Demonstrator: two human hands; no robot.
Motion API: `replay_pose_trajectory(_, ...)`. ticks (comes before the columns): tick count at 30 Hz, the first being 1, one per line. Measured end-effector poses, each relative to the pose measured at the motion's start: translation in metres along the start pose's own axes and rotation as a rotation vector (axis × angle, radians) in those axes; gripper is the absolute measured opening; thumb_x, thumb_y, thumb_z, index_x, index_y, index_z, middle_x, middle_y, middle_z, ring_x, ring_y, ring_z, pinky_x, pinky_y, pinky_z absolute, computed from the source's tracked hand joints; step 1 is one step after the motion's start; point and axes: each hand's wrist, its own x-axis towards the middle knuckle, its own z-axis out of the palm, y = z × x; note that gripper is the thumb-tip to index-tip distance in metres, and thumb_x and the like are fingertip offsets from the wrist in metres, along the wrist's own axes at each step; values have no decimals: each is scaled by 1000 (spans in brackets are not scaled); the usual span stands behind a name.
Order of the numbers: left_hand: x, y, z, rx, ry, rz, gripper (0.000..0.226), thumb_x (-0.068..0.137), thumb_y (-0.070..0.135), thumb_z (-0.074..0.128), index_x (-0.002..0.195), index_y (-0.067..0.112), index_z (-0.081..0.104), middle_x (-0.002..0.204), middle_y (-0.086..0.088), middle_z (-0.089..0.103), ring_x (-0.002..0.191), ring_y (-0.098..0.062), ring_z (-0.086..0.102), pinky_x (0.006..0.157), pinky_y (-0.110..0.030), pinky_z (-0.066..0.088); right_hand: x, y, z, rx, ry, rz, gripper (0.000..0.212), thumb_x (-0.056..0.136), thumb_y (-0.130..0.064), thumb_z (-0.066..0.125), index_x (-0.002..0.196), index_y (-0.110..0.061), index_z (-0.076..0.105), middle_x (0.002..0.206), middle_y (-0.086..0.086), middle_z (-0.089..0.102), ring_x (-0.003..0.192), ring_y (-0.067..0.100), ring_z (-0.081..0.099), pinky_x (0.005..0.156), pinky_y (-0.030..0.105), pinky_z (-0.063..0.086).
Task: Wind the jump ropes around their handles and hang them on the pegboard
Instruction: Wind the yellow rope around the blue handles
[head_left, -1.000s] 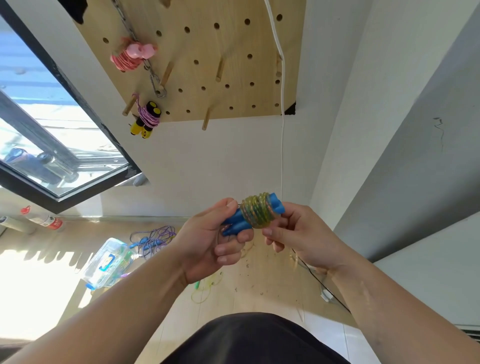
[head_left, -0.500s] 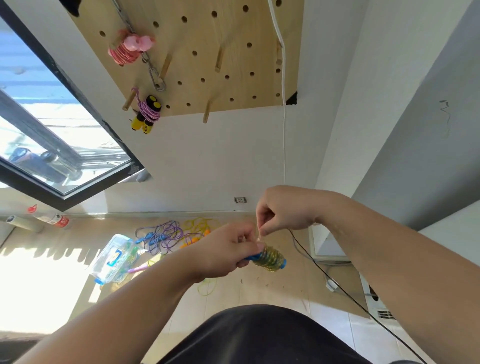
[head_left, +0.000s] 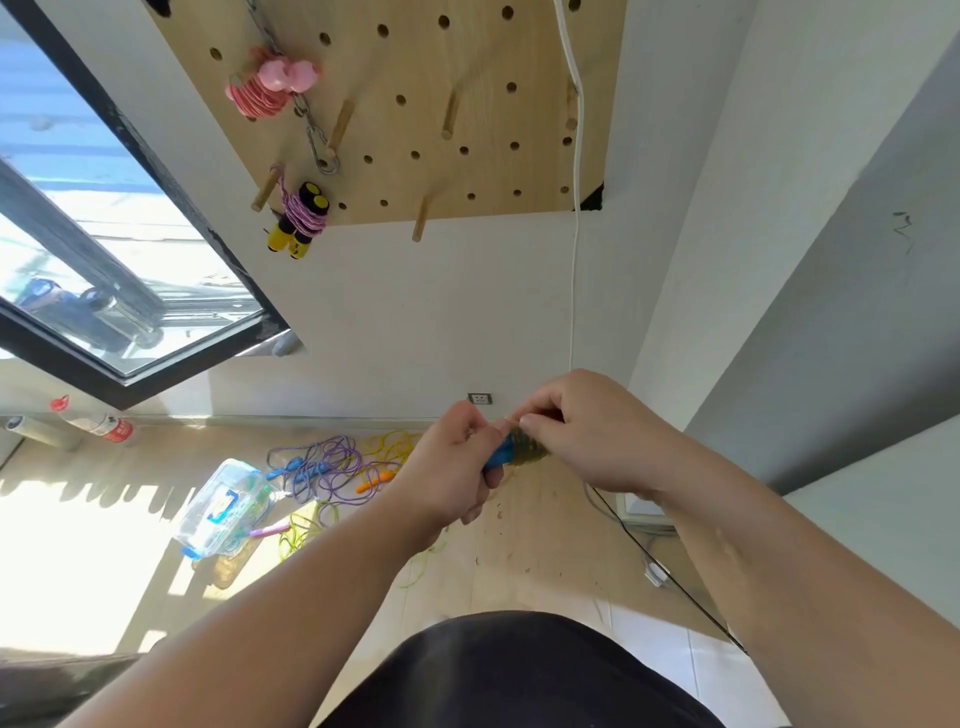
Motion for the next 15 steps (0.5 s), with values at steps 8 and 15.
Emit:
replay_pose_trajectory(8,5,21,20,-422,101,-58,19,107,29,47,102,10,47,61,-7,47,41,-13,28,44,-25,22,-28,14,46,247,377,-132,30,100,-18,58,125,-30,70,82,-10,70,76,10,63,73,37,53)
replay_pose_trajectory(15,-2,33,24,-717,8,-75,23,105,28,50,98,7,56,57,-10,48,36,-11,25,40,-23,20,-43,22,45,541,524,-191,33,92,-11,71,115,-34,73,92,-16,76,84,11,71,77,29,56)
